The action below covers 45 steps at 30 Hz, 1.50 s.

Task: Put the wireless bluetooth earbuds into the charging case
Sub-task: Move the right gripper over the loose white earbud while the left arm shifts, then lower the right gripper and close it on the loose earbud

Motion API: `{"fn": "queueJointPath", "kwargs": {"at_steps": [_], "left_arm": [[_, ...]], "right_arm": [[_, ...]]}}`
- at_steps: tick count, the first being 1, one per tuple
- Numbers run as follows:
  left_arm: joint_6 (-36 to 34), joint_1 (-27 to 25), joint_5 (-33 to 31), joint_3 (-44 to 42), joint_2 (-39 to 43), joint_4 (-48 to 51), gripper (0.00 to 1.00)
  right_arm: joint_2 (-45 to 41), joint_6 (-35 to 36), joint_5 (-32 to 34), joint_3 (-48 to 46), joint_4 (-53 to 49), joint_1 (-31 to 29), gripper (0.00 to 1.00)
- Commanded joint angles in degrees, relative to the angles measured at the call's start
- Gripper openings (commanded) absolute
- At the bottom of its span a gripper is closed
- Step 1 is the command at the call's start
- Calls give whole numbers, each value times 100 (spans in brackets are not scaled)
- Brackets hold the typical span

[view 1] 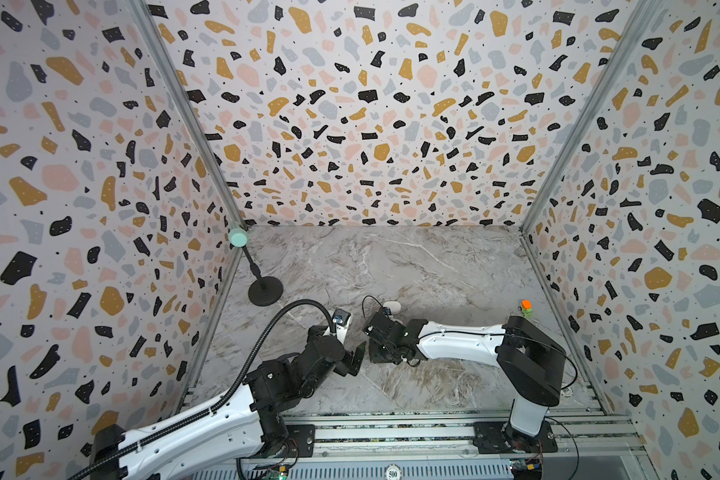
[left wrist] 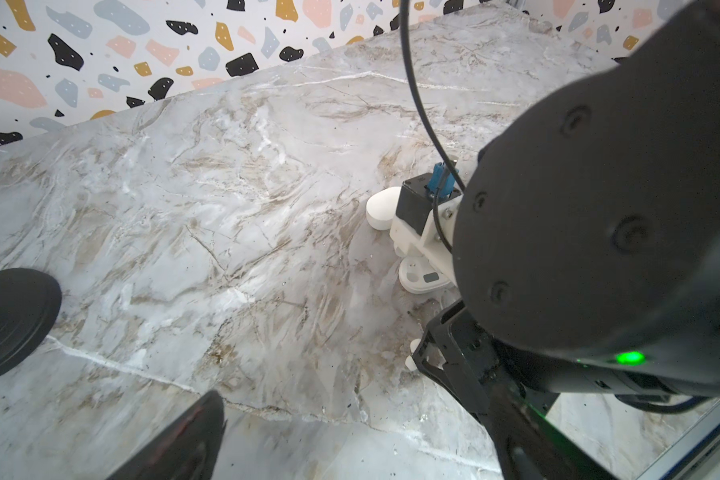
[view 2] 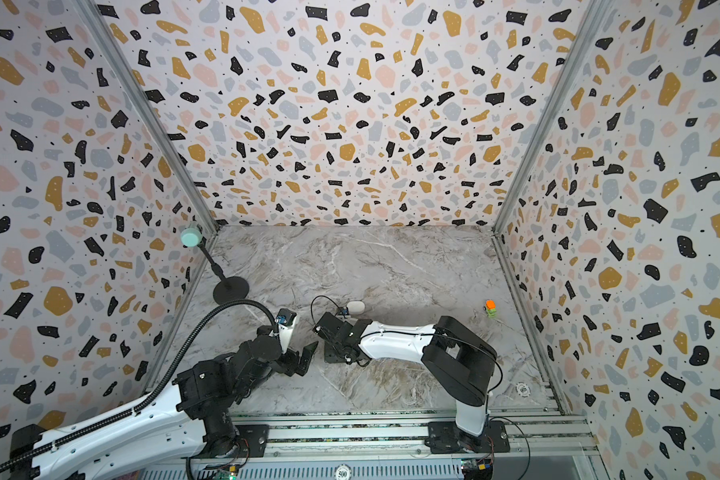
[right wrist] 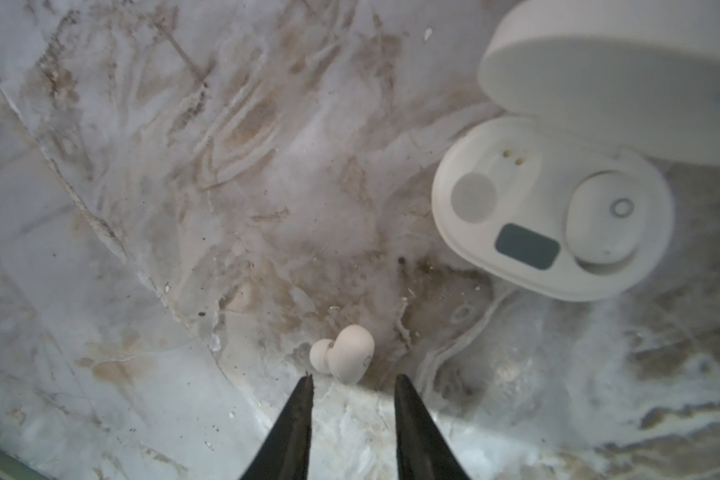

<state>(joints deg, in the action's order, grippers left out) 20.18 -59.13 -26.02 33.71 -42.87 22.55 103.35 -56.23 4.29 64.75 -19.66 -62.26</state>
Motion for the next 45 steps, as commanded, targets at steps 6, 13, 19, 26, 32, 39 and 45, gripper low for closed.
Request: {"fn": "queueJointPath", "kwargs": {"at_steps": [6, 13, 19, 26, 32, 39, 45], "left_arm": [[47, 25, -102, 141, 213, -45, 100], [51, 26, -138, 126, 261, -65, 100], [47, 25, -190, 108, 297, -68, 100], [42, 25, -206, 96, 306, -81, 100], [47, 20, -210, 100, 306, -79, 100], [35, 25, -204, 90, 297, -89, 100], [32, 25, -199, 91, 296, -85, 100]], "right_arm": [[86, 76, 13, 221, -133, 16, 33], [123, 81, 58, 220, -161, 20, 32], [203, 95, 55, 255, -187, 21, 31], [273, 139, 77, 293, -231, 20, 30], [315, 148, 73, 323, -231, 29, 29], [385, 195, 54, 376, -231, 25, 28], [425, 228, 28, 443, -231, 30, 27]]}}
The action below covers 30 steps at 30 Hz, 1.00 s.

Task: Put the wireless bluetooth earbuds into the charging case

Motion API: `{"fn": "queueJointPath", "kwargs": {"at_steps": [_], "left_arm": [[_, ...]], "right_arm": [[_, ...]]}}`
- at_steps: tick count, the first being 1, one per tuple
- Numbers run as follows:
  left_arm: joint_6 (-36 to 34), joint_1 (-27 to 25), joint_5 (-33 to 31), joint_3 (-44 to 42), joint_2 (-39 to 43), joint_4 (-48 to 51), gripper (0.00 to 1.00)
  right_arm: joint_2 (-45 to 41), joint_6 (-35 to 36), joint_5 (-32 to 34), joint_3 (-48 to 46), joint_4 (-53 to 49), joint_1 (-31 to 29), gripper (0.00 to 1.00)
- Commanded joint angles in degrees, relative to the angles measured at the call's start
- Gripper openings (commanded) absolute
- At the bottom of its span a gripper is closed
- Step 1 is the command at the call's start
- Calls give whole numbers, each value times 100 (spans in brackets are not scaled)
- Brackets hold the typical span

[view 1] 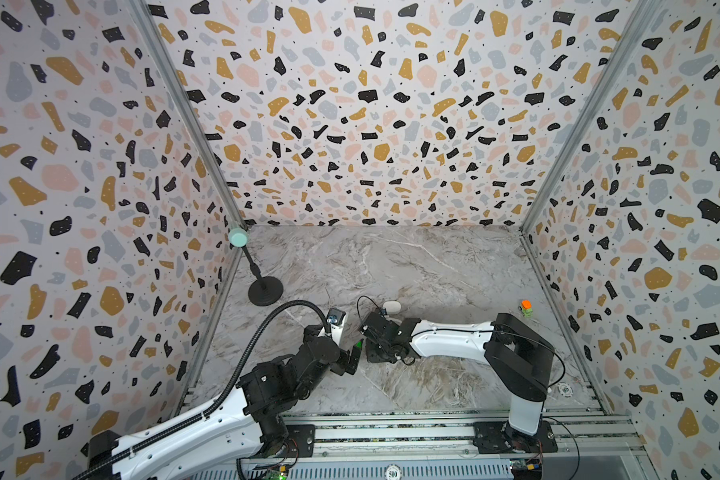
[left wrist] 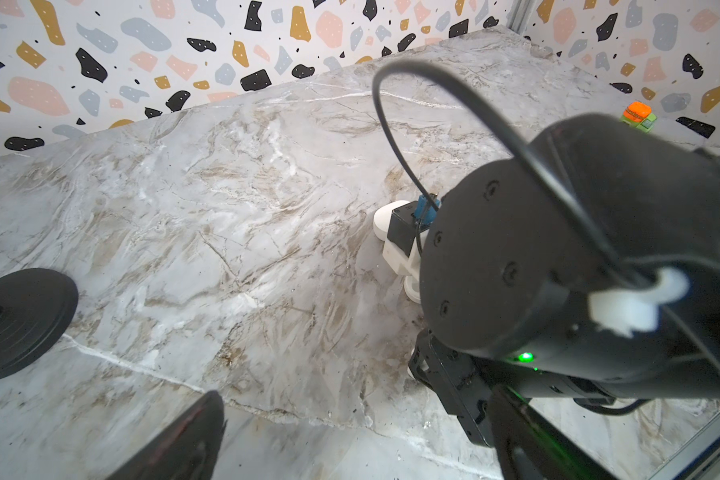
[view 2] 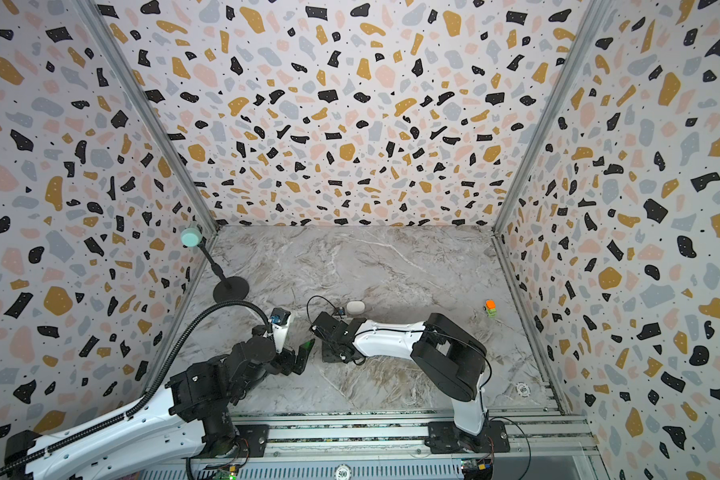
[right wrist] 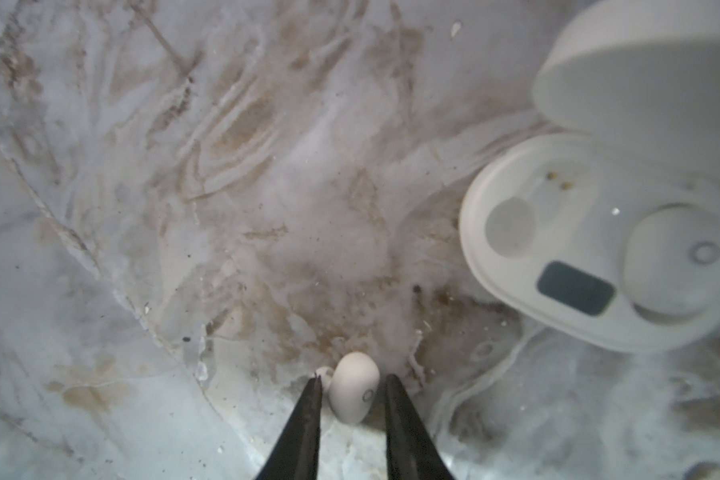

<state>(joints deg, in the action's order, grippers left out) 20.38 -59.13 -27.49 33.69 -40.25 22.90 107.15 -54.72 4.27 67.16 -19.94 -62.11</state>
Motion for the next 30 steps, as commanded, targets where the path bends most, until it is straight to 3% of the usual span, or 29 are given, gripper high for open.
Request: {"fn": "queueJointPath", "kwargs": {"at_steps": [1, 30], "left_arm": [[13, 25, -53, 94, 26, -132, 100], [0, 29, -7, 81, -37, -147, 100]], "right_arm": [[50, 89, 38, 218, -209, 13, 27], [115, 186, -101, 158, -118, 224, 27]]}}
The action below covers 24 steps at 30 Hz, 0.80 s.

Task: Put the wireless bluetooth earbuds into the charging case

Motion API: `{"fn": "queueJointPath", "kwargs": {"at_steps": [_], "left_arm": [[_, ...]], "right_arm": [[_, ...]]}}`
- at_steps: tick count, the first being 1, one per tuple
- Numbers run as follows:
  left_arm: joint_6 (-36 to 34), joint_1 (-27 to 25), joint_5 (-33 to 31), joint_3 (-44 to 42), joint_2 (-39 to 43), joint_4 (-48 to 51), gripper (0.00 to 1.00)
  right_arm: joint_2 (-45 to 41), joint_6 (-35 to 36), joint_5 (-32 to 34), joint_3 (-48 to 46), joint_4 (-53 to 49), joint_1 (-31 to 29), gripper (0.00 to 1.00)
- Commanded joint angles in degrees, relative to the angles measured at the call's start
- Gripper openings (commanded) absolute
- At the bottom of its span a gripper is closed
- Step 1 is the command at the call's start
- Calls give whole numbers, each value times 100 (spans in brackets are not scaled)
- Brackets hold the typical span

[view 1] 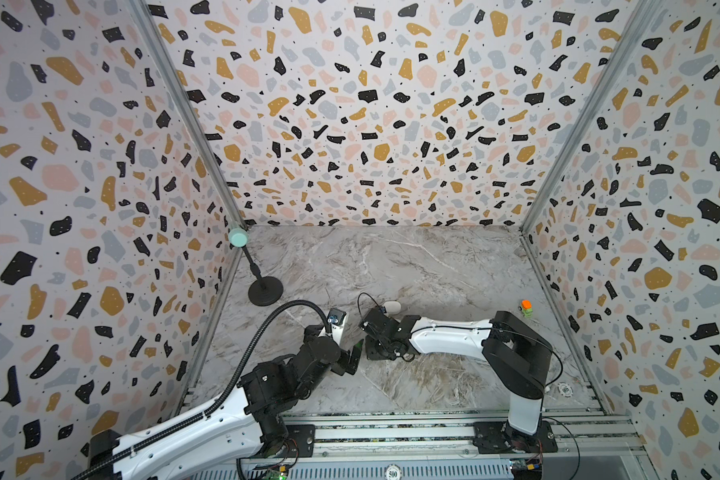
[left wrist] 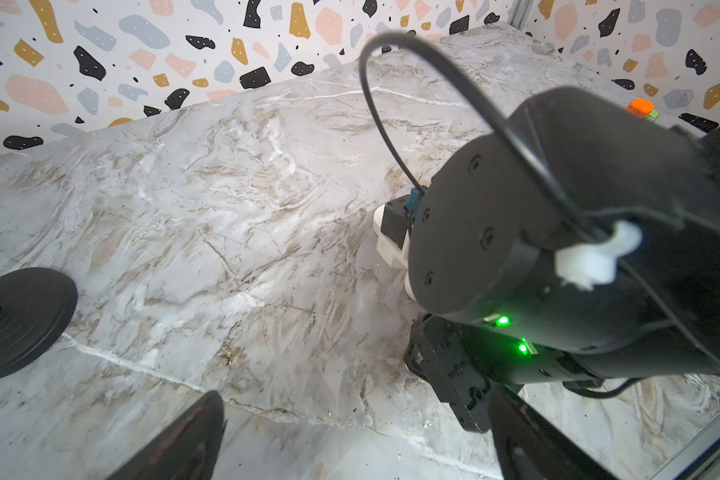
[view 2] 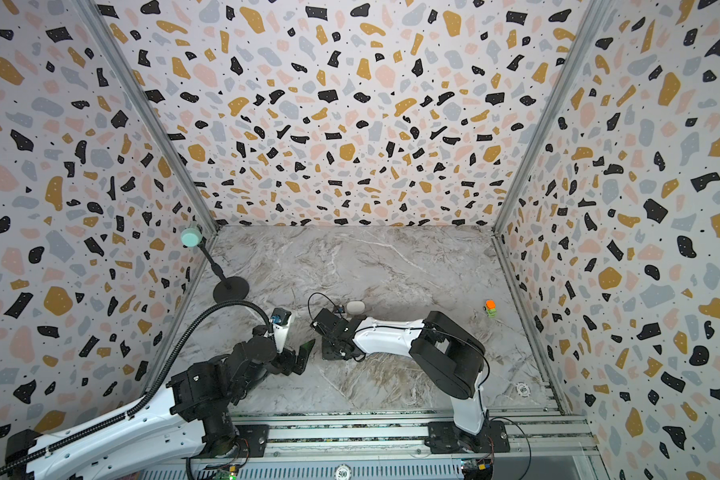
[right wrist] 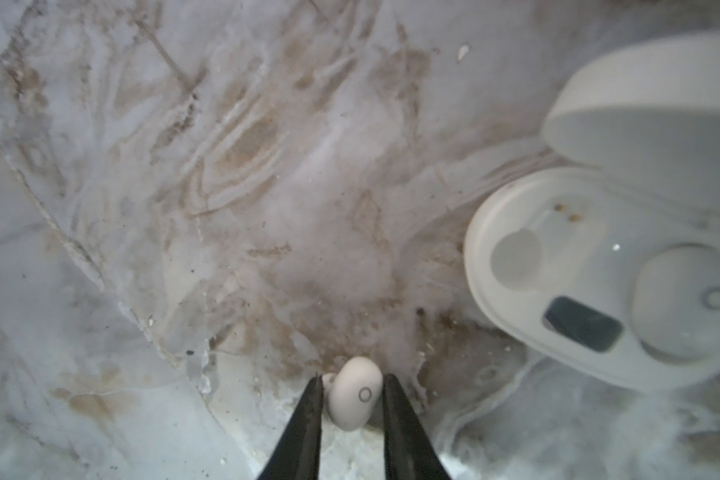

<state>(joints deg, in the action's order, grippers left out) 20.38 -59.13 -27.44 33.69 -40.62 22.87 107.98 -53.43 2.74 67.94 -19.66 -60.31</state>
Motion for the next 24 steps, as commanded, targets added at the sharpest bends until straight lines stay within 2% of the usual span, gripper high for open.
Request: {"fn": "queueJointPath", "kwargs": {"at_steps": [1, 12, 24], "left_arm": [[-2, 25, -7, 85, 1, -149, 100], [-8, 25, 3, 85, -34, -161, 100], [-10, 25, 18, 85, -52, -169, 100]], "right_arm": [[30, 61, 49, 78, -148, 47, 27], [57, 96, 23, 53, -132, 132, 30], [23, 115, -38, -76, -5, 187, 29]]}}
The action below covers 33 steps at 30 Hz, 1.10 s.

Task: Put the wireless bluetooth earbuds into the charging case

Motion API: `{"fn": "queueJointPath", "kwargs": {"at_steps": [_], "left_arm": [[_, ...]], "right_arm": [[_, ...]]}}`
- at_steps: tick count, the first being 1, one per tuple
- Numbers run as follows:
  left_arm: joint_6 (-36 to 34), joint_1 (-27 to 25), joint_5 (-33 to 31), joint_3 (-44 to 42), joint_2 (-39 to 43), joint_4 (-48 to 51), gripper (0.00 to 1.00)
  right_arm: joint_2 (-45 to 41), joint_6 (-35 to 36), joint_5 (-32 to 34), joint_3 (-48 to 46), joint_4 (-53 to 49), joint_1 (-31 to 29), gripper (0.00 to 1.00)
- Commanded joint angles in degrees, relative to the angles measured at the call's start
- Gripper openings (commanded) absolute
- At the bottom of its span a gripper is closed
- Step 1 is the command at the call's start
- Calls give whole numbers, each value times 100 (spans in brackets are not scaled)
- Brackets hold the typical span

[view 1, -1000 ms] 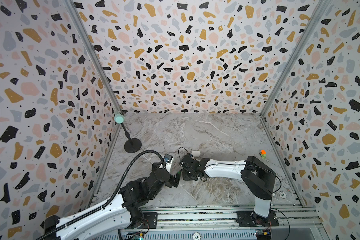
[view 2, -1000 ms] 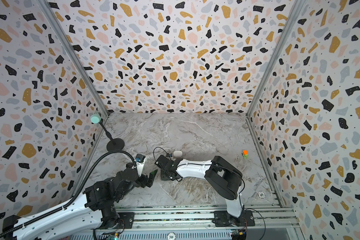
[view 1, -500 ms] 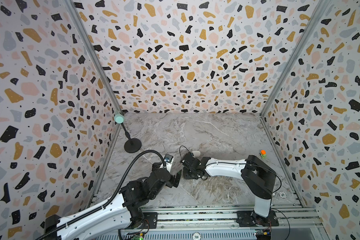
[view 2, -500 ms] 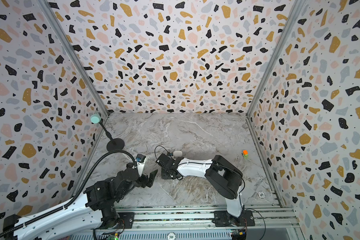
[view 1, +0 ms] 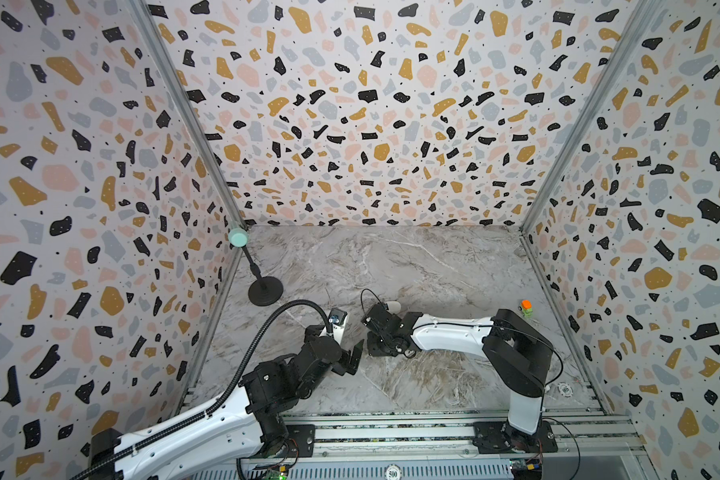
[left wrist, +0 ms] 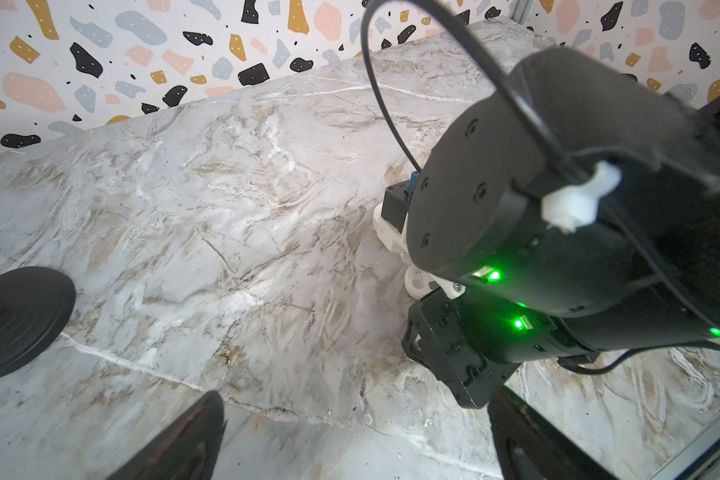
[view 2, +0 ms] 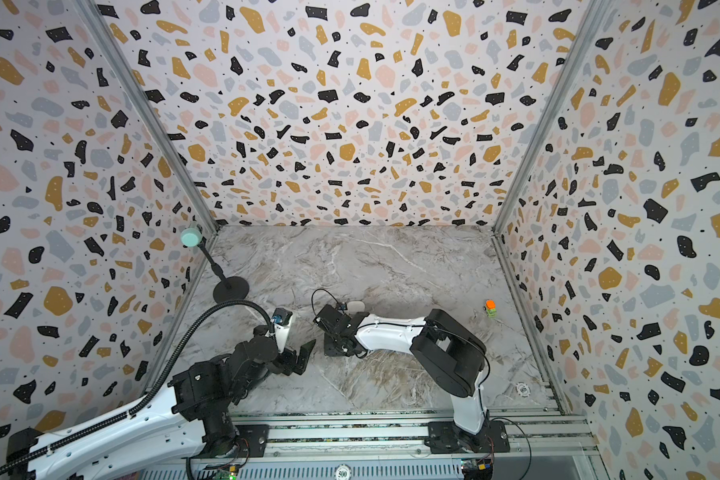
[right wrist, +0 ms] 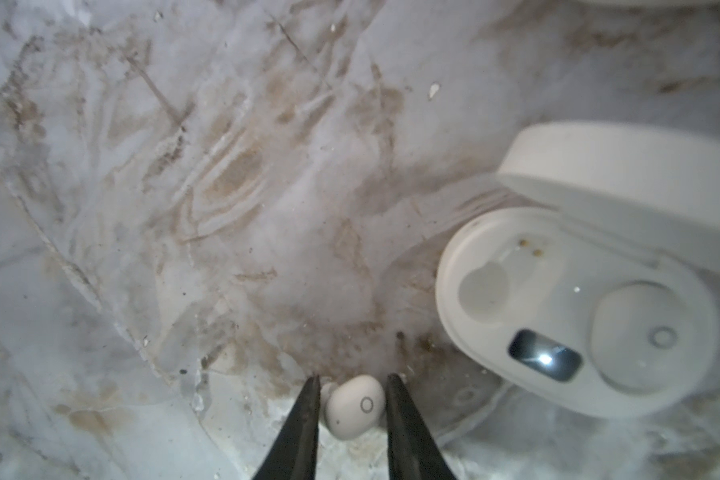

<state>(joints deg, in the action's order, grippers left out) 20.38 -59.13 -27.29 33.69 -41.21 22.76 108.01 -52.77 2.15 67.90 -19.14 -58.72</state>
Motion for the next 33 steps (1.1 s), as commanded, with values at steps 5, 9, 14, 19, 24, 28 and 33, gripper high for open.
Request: {"fn": "queueJointPath", "kwargs": {"at_steps": [5, 9, 14, 19, 24, 28, 33], "left_arm": [[-13, 25, 4, 84, 7, -155, 100], [-15, 24, -12, 85, 5, -156, 100], [-30, 24, -9, 76, 8, -161, 100], [-32, 25, -14, 67, 9, -174, 100], [-43, 24, -11, 63, 6, -176, 100], [-43, 25, -13, 63, -18, -185, 100], [-43, 25, -13, 58, -15, -187, 100]], "right_arm": [[-78, 72, -31, -212, 142, 24, 28], [-187, 107, 6, -294, 251, 26, 28], [-300, 195, 35, -365, 373, 27, 28], [-384, 232, 59, -464, 490, 26, 27], [-393, 267, 91, -462, 470, 27, 27], [-419, 306, 99, -466, 474, 26, 27], [-500, 384, 153, -517, 563, 27, 27]]}}
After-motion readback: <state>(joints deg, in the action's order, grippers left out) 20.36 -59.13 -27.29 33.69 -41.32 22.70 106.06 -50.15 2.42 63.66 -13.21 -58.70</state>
